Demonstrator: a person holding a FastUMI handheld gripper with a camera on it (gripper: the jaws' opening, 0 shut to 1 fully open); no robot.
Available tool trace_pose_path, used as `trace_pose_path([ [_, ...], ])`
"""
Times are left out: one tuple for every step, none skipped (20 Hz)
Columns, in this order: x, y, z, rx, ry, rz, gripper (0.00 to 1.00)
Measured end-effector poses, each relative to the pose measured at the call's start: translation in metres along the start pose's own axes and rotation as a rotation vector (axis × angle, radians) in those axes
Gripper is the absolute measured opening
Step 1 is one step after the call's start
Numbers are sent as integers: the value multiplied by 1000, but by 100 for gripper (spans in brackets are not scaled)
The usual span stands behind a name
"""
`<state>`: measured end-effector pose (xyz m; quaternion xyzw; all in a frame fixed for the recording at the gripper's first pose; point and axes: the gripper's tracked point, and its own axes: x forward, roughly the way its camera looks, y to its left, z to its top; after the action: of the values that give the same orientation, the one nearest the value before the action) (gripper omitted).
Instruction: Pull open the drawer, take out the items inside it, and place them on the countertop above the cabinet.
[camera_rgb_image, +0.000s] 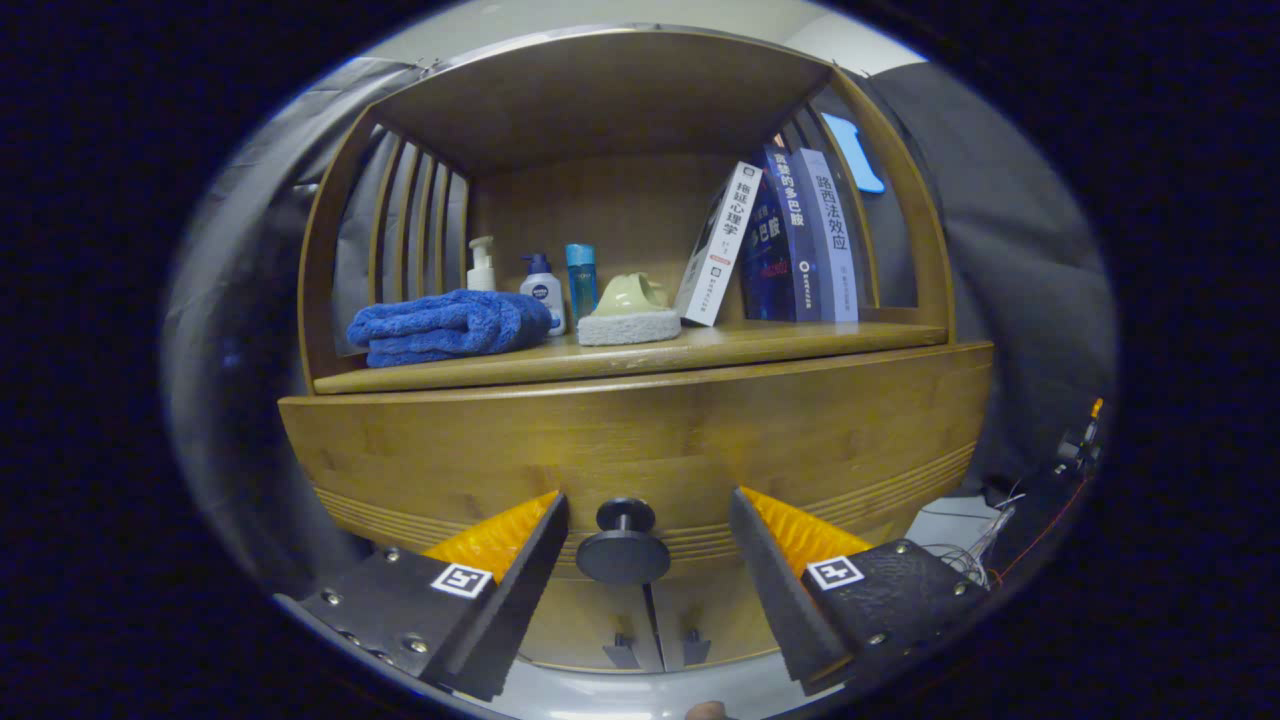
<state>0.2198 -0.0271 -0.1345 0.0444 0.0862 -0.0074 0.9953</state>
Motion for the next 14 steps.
trace_pose_path([
  [4, 1, 1, 1, 7, -1, 99],
  [9, 1, 2, 1, 13, -4, 99],
  [12, 1, 3, 1, 22, -9, 99],
  [15, 1, 3, 1, 30, -16, 99],
  [18, 2, 4, -6, 38, -22, 99],
  [20, 2, 5, -14, 45, -29, 98],
  [21, 2, 6, -26, 46, -34, 99],
  [21, 2, 6, -36, 47, -37, 99],
  [20, 1, 6, -41, 52, -42, 99],
  [20, 1, 7, -35, 51, -48, 99],
  [20, 0, 5, -34, 66, -55, 99],
  [17, 2, 2, -28, 77, -53, 99],
  [12, 4, -1, -25, 90, -50, 99],
  [5, 4, -3, -33, 91, -51, 99],
])
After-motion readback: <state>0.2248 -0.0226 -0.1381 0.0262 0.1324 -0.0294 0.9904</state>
